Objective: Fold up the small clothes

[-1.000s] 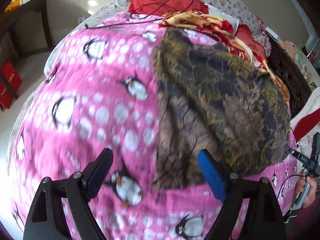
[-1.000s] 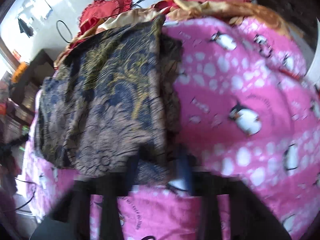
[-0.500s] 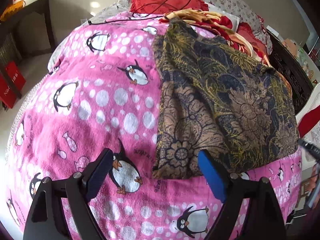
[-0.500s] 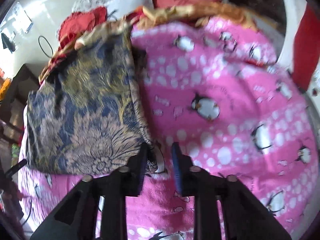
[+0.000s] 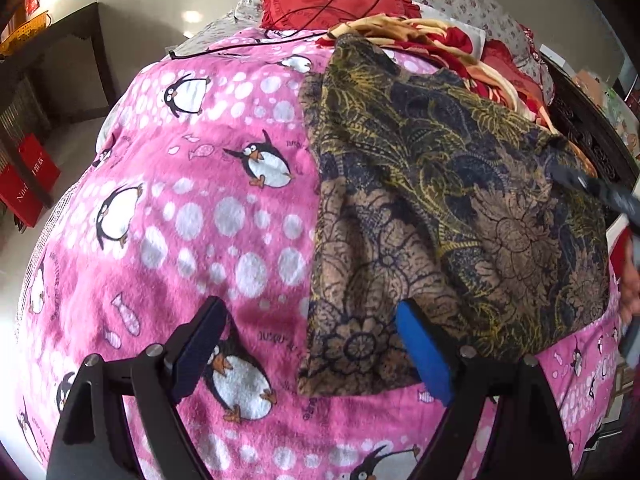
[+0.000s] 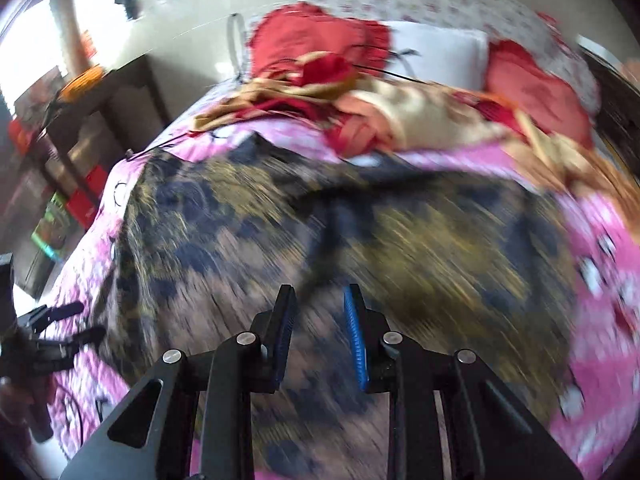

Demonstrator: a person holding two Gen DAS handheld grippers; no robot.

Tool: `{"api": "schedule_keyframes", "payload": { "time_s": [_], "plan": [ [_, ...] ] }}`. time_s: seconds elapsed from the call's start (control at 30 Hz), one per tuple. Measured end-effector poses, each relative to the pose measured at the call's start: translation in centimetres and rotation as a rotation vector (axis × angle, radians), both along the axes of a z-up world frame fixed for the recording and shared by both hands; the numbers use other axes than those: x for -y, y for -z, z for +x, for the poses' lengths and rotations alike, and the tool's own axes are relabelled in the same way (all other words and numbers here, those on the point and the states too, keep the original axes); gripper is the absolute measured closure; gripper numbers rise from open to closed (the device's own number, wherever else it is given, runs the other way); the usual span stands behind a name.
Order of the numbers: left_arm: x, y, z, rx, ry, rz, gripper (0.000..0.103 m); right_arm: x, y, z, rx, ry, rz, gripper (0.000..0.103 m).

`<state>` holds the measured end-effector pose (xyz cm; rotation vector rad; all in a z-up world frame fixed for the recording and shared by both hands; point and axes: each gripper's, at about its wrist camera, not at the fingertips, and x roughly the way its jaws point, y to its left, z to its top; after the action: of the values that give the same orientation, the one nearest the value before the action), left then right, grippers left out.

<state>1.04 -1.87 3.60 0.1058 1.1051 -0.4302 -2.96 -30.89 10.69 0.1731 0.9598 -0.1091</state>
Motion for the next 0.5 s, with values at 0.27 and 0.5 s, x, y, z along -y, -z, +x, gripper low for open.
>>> {"api": "schedule_keyframes", "payload": {
  "time_s": [0.27, 0.5],
  "plan": [
    [0.7, 1.1, 0.7, -0.014, 0.009, 0.008, 0.013, 1.7, 1.6, 6.6, 0.032, 0.060, -0.028, 0.082],
    [0.4, 1.1, 1.0, -0.019, -0.003, -0.029, 0.012, 3.6, 3.6, 9.9, -0.042, 0.151, 0.031, 0.082]
  ]
}}
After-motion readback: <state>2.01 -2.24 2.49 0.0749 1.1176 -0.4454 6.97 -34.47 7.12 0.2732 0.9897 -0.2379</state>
